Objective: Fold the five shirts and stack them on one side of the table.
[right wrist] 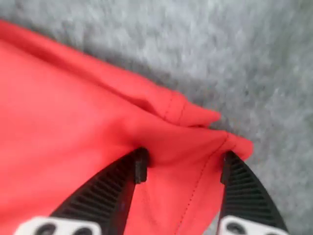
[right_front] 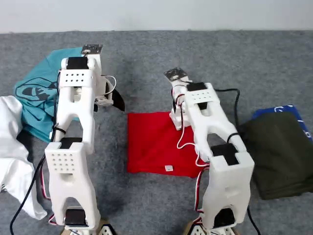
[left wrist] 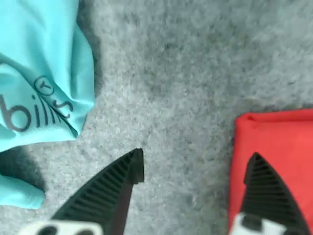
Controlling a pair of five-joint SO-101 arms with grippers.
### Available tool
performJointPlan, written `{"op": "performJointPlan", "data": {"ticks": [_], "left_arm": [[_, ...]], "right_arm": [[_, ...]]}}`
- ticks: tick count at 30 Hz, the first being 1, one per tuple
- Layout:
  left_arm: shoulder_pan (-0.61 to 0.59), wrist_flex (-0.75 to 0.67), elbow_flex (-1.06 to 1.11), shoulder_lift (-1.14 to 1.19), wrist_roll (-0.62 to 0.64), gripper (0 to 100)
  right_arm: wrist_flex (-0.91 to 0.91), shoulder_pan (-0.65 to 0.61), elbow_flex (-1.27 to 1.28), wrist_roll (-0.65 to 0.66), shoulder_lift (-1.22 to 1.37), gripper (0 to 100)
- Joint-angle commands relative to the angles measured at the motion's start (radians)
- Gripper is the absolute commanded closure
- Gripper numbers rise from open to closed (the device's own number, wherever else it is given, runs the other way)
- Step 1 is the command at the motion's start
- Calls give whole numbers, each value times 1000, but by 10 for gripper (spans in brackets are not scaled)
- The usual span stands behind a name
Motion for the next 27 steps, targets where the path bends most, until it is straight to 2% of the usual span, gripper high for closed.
{"op": "performJointPlan", "data": {"ticks": [1,6,9,12,19,27], "left_arm": [[-5,20,2,-9,-11,675],[-5,20,1,-9,-11,675],[-5,20,2,-9,-11,675],[-3,20,2,-9,-11,675],[-3,20,2,-9,-11,675],[2,20,2,-9,-11,675]], "right_arm": [[-56,-44,-21,2,42,798],[-54,-125,-29,138,48,920],[-58,-124,-23,173,48,991],[-54,-99,-25,176,38,990],[38,41,-110,169,-64,989],[162,246,-215,-6,-186,989]]}}
